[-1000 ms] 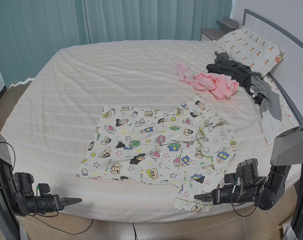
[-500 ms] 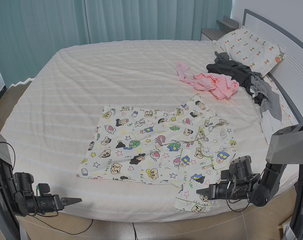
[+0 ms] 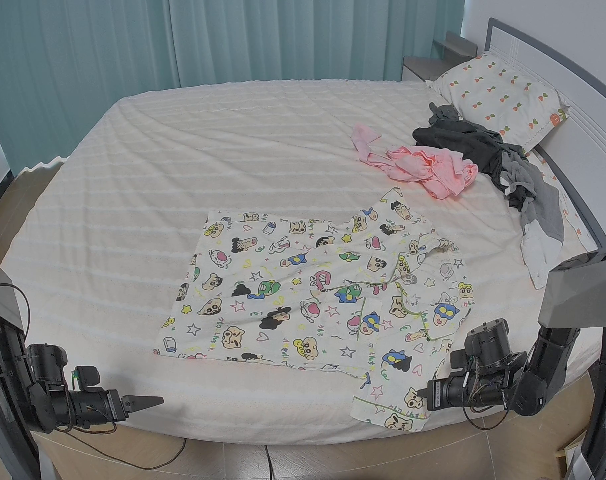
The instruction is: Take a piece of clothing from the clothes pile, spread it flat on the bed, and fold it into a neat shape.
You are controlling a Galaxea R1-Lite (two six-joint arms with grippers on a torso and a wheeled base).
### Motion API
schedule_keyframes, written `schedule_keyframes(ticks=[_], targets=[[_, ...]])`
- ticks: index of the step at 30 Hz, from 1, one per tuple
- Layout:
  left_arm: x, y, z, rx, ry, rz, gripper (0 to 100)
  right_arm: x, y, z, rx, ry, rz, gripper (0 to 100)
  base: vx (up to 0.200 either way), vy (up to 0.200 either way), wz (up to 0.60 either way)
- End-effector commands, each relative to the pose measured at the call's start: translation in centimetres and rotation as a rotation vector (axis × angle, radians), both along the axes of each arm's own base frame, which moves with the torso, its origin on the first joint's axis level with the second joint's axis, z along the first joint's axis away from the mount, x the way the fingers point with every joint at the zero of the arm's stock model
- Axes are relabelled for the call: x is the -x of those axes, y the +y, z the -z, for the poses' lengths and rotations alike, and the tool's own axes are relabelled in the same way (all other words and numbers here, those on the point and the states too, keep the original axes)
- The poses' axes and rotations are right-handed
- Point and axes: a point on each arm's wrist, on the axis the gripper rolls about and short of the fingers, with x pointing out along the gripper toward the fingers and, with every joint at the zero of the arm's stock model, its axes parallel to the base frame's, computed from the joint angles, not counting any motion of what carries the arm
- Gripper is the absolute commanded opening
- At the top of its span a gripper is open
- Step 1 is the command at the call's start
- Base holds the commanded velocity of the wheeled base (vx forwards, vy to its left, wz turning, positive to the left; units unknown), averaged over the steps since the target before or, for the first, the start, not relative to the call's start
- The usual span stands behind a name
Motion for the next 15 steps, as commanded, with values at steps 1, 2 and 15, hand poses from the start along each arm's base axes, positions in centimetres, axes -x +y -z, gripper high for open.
schedule_keyframes(ticks=[1, 2, 15], targets=[[0.3, -0.1, 0.0, 0.001, 0.009, -0.001, 100, 1.1, -1.0, -0.3, 0.013, 0.017, -0.013, 0, 0.000, 0.000, 0.00], [0.3, -0.1, 0.0, 0.001, 0.009, -0.001, 100, 1.1, -1.1, -0.3, 0.012, 0.019, -0.017, 0, 0.000, 0.000, 0.00], [0.1, -0.5, -0.8, -0.026, -0.035, 0.026, 100, 2.3, -2.6, 0.0, 0.030, 0.052, -0.057, 0, 0.000, 0.000, 0.00]])
